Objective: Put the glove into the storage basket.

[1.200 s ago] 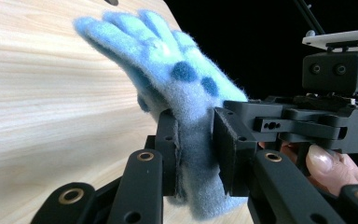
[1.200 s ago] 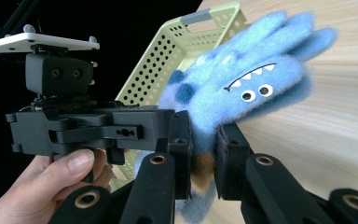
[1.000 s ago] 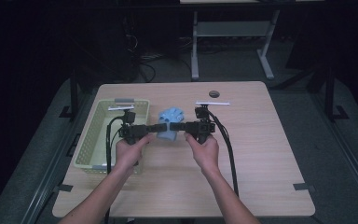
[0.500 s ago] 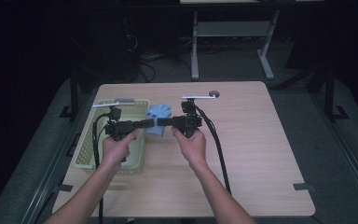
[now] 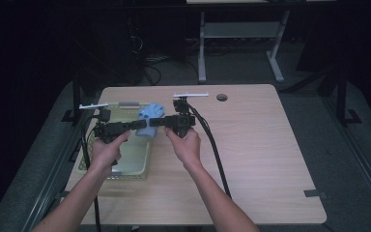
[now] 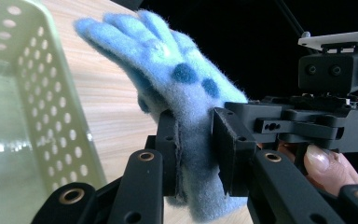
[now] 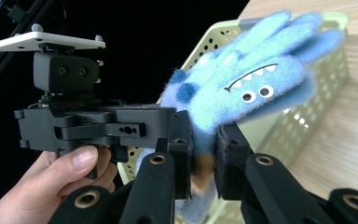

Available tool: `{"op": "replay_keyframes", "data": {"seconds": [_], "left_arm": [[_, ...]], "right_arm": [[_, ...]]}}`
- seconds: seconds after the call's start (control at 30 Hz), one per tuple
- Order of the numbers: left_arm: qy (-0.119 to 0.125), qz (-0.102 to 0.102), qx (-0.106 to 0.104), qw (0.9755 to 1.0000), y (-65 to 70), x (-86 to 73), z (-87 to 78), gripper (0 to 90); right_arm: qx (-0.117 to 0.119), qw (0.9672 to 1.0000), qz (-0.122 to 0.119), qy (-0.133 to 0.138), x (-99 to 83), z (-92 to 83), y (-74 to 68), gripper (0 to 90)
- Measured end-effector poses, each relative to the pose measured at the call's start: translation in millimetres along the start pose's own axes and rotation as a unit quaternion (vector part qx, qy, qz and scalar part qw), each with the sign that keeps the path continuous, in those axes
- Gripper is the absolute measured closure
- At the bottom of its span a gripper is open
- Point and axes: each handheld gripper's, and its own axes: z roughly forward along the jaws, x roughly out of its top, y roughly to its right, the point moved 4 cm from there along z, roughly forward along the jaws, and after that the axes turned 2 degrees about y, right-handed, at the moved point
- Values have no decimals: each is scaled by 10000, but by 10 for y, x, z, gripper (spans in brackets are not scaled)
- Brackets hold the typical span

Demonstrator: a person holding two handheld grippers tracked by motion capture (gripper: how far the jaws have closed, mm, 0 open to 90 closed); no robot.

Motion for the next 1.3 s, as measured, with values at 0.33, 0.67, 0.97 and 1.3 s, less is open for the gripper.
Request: {"op": "replay_keyframes", "data": {"seconds": [0.33, 0.67, 0.97, 1.3], "left_arm": [[50, -8, 73, 10000, -113, 64, -184, 721], [66, -17, 274, 9996, -255, 63, -378, 720], [5, -46, 385, 9992, -333, 75, -479, 720], [-55, -145, 450, 9989, -473, 53, -565, 720]], "right_arm": [[102, 9999, -30, -69, 39, 200, -94, 785], [241, 9995, 36, -184, 7, 463, -164, 785], [313, 9992, 78, -242, -16, 605, -192, 785], [367, 9987, 82, -331, -53, 764, -202, 785]]}}
